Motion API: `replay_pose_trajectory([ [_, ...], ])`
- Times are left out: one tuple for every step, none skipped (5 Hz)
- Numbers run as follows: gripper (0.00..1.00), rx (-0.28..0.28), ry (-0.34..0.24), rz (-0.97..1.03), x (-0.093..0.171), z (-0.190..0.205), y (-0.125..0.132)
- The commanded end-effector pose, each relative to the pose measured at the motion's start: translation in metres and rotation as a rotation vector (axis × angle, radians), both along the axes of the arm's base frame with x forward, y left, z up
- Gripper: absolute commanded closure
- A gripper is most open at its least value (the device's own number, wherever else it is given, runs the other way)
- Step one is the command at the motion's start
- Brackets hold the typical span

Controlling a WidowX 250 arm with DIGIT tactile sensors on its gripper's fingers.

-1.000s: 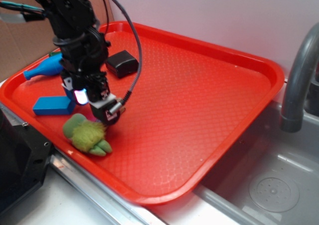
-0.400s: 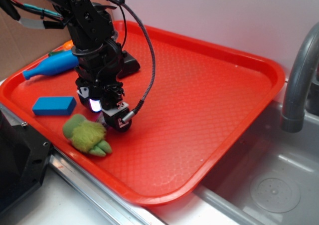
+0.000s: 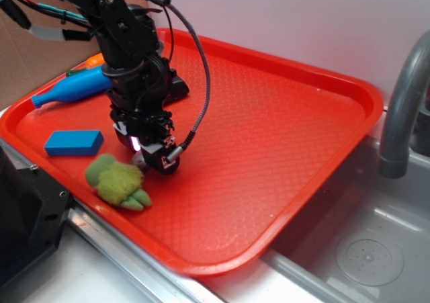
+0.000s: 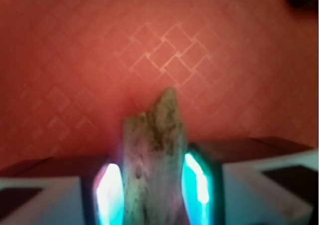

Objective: Grab the wood chip.

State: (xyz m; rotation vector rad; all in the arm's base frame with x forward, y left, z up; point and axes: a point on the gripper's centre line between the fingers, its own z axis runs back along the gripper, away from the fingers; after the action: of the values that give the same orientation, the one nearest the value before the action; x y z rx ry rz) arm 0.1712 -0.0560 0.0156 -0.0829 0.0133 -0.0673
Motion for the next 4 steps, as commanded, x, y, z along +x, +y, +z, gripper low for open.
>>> replay_pose_trajectory([
  [1.0,-0.03,-0.019,-0.155,-0.01,0.059,0.015],
  [1.0,0.042,-0.14,-0.148,-0.011,0.109,0.032],
  [1.0,0.065,-0.14,-0.112,-0.003,0.16,0.049],
  [1.0,0.104,-0.119,-0.101,0.005,0.188,0.054],
])
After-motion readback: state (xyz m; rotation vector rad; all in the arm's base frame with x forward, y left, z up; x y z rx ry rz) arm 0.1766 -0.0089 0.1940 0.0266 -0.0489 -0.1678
